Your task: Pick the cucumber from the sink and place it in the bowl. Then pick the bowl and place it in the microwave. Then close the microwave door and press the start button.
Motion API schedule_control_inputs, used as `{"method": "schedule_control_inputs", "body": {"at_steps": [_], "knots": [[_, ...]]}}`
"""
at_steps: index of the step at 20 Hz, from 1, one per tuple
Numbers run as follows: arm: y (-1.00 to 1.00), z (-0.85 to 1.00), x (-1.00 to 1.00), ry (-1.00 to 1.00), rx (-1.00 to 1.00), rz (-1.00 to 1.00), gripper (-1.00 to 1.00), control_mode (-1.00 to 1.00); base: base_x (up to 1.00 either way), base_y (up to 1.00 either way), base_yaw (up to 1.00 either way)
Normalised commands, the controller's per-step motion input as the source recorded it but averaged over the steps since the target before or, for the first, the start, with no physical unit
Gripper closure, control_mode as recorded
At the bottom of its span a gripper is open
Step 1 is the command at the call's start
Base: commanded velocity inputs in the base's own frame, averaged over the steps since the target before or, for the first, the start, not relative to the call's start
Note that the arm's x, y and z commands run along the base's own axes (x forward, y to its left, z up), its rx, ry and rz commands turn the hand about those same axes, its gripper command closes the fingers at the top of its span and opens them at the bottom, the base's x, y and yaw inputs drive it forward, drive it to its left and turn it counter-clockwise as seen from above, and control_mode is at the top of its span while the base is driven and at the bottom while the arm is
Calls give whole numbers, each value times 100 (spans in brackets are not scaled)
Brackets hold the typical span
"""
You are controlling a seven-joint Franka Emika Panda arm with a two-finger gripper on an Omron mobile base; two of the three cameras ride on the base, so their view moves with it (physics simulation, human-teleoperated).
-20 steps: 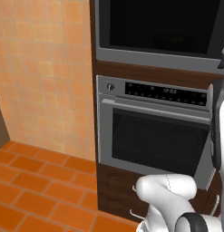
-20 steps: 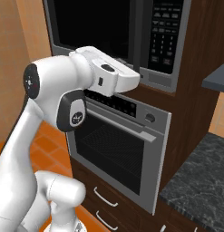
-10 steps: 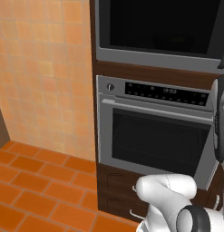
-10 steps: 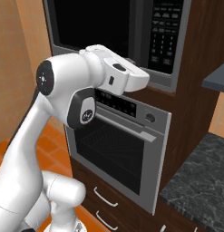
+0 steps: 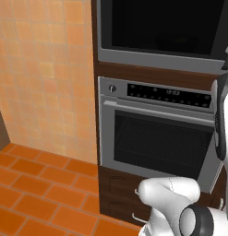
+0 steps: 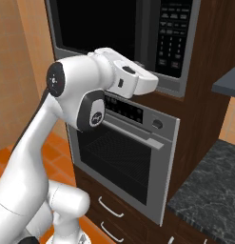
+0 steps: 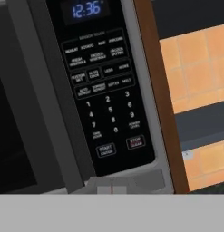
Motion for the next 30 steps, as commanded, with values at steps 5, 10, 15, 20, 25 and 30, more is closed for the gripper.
{"method": "schedule_control_inputs", "body": {"at_steps": [5, 10, 15, 20, 25, 30], "knots": [[-8, -3, 21, 0, 2, 0, 100, -100, 0, 0, 0], [-15, 0, 22, 0, 4, 0, 100, -100, 0, 0, 0], [-26, 0, 23, 0, 6, 0, 100, -100, 0, 0, 0], [-14, -4, 27, 0, 3, 0, 100, -100, 0, 0, 0], [-16, -7, 15, 0, 3, 0, 100, -100, 0, 0, 0], [-3, -13, 13, 0, 0, 0, 100, -100, 0, 0, 0]]}}
